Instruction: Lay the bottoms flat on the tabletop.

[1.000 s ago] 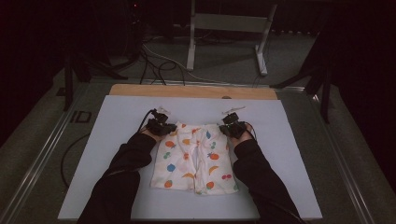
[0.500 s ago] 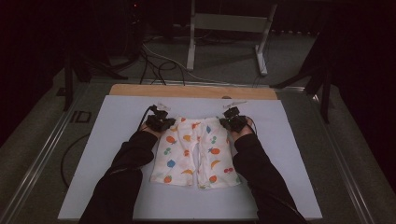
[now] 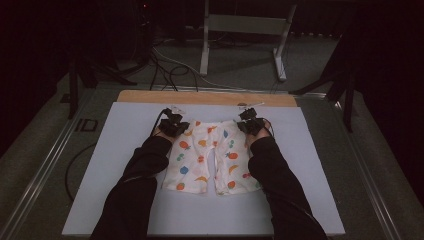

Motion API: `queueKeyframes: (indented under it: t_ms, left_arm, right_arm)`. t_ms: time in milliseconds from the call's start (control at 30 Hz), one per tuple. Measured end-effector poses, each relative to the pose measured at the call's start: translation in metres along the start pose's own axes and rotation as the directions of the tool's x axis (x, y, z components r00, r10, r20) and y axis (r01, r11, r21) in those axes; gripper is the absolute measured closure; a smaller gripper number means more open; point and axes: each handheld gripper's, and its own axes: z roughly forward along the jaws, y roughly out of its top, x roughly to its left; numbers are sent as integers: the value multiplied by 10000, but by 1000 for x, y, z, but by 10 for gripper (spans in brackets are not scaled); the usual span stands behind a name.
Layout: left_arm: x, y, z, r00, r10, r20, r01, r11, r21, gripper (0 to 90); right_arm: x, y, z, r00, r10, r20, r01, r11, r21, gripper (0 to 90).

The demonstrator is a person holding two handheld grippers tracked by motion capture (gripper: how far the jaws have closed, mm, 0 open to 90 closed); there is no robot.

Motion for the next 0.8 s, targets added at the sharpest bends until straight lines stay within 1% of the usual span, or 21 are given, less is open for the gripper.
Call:
queueKeyframes:
  t_ms: [33, 67, 100, 133, 167, 200, 267, 300, 333, 367, 400, 433, 467, 533, 600, 633, 700, 733, 800]
  left_arm:
    - [0, 0, 0, 10000, 0, 0, 0, 10000, 0, 893]
    - [0, 4, 3, 9994, 180, -279, -176, 9997, 157, 893]
    - [-1, 5, 4, 9995, 104, -315, -100, 9998, 150, 894]
    - [-1, 7, 5, 9992, 134, -370, -128, 9998, 172, 893]
    - [-1, 7, 6, 9992, 120, -377, -116, 9999, 105, 893]
    - [-1, 7, 7, 9990, 49, -440, -43, 9999, 140, 893]
    - [0, 7, 9, 9987, 48, -498, -39, 9998, 195, 893]
    - [1, 6, 9, 9985, 82, -541, -71, 9998, 198, 893]
    - [2, 6, 10, 9983, 22, -574, -10, 9998, 220, 893]
    - [4, 5, 11, 9986, -15, -528, 27, 9997, 229, 893]
    - [4, 5, 12, 9986, 35, -522, -21, 9996, 280, 892]
    - [4, 4, 14, 9987, 12, -506, 4, 9995, 325, 892]
    - [3, 3, 17, 9985, 75, -538, -52, 9990, 442, 893]
    - [1, 3, 18, 9985, 82, -540, -58, 9990, 447, 892]
    - [0, 3, 19, 9978, 99, -657, -75, 9993, 375, 892]
    - [1, 3, 19, 9981, -31, -610, 47, 9996, 276, 891]
    - [1, 3, 19, 9979, 52, -646, -36, 9997, 247, 890]
    - [1, 3, 20, 9982, 19, -593, -8, 9998, 198, 890]
    - [1, 3, 21, 9982, 106, -584, -92, 9997, 239, 885]
  right_arm:
    - [0, 0, 0, 10000, 0, 0, 0, 10000, 0, 900]
    - [0, -1, 2, 9999, 171, -4, -171, 9998, 58, 900]
    - [0, -2, 4, 9994, 343, 110, -345, 9992, 212, 900]
    - [1, -2, 6, 9993, 294, 241, -299, 9993, 232, 900]
    - [1, -2, 7, 9992, 329, 242, -335, 9992, 238, 900]
    - [1, -2, 8, 9991, 367, 234, -372, 9990, 245, 900]
    - [1, -2, 10, 9988, 424, 236, -429, 9988, 240, 900]
    - [0, -1, 13, 9988, 455, 158, -459, 9986, 252, 900]
    - [0, -1, 13, 9988, 455, 158, -459, 9986, 252, 900]
    - [1, 1, 15, 9994, 291, 171, -294, 9994, 182, 900]
    - [1, 1, 16, 9995, 197, 252, -204, 9995, 255, 900]
    - [1, 2, 18, 9994, 217, 256, -225, 9993, 306, 900]
    - [0, 3, 19, 9992, 243, 325, -254, 9990, 354, 900]
    - [-1, 3, 20, 9990, 220, 380, -235, 9990, 390, 900]
    - [-1, 5, 22, 9985, 302, 451, -319, 9988, 377, 900]
    - [-1, 6, 22, 9987, 273, 437, -288, 9990, 336, 900]
    - [-1, 6, 22, 9987, 282, 423, -296, 9990, 343, 899]
    - [-1, 7, 22, 9988, 278, 412, -292, 9990, 330, 899]
    - [-1, 7, 21, 9987, 233, 454, -253, 9987, 434, 898]
